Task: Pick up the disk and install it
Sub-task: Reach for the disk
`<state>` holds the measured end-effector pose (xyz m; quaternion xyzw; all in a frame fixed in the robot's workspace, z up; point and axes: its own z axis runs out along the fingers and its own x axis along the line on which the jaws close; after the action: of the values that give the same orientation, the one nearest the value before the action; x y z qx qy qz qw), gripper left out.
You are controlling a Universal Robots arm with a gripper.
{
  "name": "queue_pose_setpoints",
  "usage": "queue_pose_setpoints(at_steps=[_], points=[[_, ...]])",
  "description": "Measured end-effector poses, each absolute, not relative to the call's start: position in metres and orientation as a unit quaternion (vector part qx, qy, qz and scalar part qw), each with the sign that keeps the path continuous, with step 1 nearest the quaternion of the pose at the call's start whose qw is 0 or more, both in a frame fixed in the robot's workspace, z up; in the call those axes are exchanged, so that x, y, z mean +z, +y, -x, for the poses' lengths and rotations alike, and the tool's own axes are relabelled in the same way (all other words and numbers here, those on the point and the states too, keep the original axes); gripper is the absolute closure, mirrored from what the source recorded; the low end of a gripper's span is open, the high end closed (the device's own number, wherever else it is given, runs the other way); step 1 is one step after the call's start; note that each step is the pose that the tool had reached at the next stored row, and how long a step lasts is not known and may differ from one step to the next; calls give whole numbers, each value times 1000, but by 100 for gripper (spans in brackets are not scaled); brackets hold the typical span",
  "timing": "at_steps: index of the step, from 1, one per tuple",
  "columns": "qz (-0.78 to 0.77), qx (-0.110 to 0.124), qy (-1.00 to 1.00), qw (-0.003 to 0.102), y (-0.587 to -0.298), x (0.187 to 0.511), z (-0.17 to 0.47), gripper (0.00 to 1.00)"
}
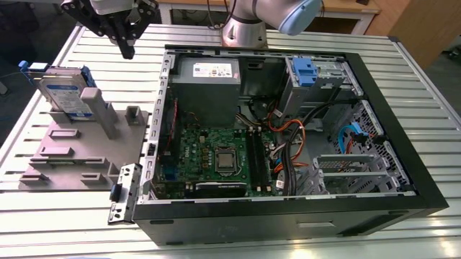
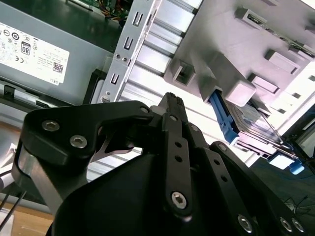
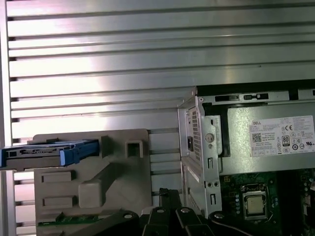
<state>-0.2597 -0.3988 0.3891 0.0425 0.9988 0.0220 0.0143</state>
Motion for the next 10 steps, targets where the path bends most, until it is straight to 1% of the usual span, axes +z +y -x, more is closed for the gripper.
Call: queue_pose_setpoints(at_steps=[10], points=[[-48, 22, 999, 14, -394, 388, 271, 89]])
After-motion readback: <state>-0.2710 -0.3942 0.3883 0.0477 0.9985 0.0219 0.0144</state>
